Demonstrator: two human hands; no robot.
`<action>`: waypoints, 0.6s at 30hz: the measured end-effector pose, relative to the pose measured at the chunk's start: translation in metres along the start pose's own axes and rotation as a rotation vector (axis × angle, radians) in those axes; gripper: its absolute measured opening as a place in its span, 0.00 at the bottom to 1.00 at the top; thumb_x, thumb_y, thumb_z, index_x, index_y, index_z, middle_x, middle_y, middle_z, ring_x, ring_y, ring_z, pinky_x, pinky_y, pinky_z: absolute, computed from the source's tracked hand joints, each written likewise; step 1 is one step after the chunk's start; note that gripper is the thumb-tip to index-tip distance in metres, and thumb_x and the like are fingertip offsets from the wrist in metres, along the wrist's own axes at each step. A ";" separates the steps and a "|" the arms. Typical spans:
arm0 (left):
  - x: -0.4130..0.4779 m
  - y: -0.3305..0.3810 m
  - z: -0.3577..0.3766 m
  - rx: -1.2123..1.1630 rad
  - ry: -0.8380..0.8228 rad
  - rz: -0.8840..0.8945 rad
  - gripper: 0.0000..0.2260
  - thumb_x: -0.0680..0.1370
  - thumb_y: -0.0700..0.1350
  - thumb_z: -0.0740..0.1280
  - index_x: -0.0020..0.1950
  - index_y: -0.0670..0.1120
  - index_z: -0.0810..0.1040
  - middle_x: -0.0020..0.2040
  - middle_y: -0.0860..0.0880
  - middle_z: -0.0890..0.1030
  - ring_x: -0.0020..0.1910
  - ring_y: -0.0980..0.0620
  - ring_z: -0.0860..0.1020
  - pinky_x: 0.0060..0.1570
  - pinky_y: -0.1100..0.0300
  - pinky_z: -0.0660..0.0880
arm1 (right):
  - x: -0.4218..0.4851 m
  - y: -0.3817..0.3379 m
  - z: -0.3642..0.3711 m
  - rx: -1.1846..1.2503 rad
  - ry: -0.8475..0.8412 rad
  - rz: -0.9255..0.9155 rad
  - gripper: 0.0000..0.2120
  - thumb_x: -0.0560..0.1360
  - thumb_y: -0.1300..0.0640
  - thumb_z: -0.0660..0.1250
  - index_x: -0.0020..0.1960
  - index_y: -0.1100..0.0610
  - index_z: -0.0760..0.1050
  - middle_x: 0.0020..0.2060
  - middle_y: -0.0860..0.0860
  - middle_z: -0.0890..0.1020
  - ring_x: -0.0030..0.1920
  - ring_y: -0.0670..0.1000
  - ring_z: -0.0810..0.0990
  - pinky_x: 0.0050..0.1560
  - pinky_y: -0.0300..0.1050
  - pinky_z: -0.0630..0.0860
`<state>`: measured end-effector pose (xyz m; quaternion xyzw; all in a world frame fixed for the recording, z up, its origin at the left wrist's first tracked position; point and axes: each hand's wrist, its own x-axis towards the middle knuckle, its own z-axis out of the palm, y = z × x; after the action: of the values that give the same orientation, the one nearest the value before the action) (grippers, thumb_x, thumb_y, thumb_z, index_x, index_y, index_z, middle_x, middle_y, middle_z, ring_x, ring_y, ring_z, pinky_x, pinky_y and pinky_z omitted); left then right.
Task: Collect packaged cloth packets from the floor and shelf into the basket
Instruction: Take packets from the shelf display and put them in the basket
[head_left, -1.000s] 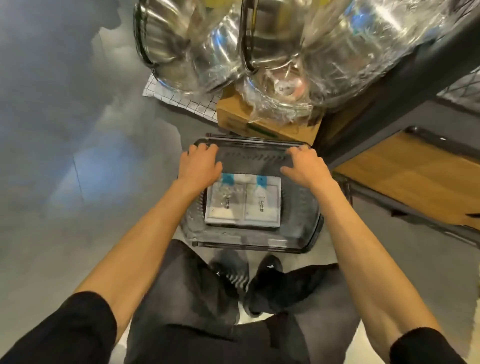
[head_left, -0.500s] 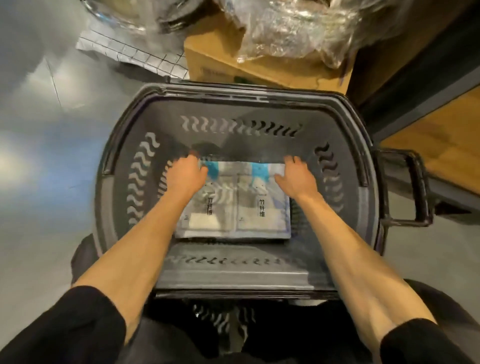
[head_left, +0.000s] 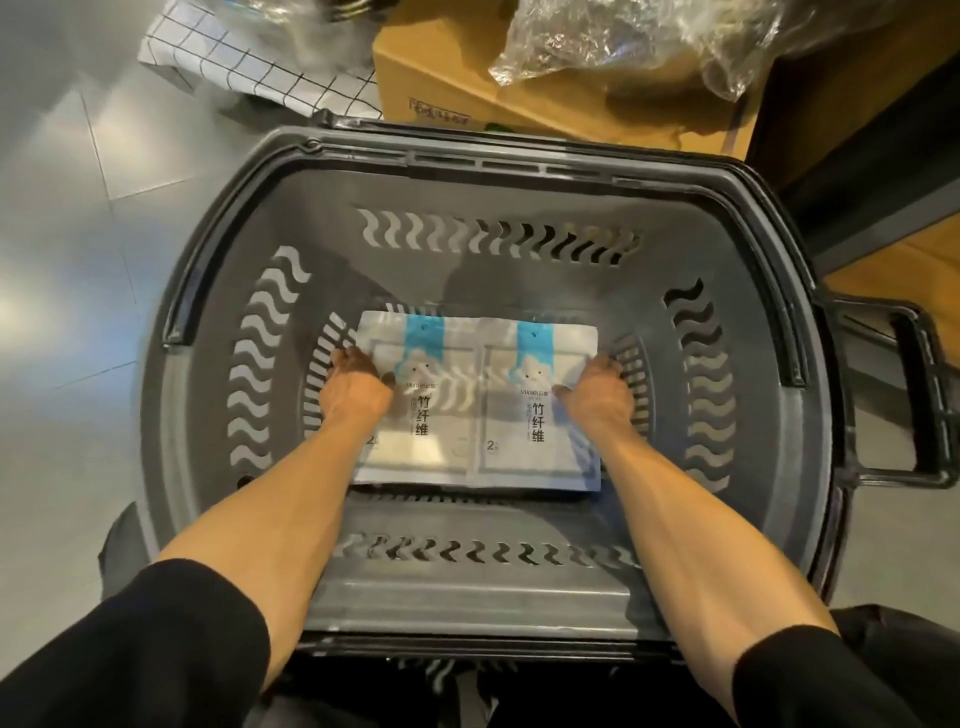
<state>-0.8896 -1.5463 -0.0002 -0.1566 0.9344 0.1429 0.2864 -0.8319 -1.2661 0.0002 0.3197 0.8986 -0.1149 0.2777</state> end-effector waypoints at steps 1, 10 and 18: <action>0.000 0.000 -0.001 -0.007 0.001 -0.008 0.29 0.81 0.53 0.67 0.76 0.41 0.62 0.76 0.41 0.64 0.69 0.38 0.72 0.63 0.45 0.75 | 0.000 0.000 0.000 0.026 -0.001 0.020 0.43 0.77 0.41 0.69 0.77 0.66 0.54 0.71 0.62 0.68 0.66 0.61 0.75 0.60 0.54 0.77; -0.002 -0.001 0.001 -0.337 0.019 -0.105 0.27 0.77 0.55 0.73 0.69 0.42 0.68 0.60 0.45 0.77 0.59 0.43 0.76 0.53 0.51 0.72 | 0.005 -0.005 0.005 0.255 -0.005 0.095 0.41 0.71 0.44 0.76 0.72 0.64 0.61 0.65 0.61 0.75 0.64 0.61 0.77 0.61 0.51 0.76; -0.027 -0.009 -0.035 -0.876 -0.249 -0.095 0.10 0.78 0.44 0.72 0.59 0.46 0.78 0.54 0.45 0.84 0.49 0.48 0.82 0.59 0.46 0.79 | -0.032 0.001 -0.041 0.851 -0.215 -0.051 0.13 0.76 0.53 0.73 0.57 0.59 0.80 0.54 0.54 0.84 0.49 0.53 0.83 0.52 0.48 0.80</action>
<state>-0.8819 -1.5608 0.0416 -0.2871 0.7361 0.5290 0.3095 -0.8285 -1.2654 0.0521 0.3696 0.7449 -0.5142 0.2103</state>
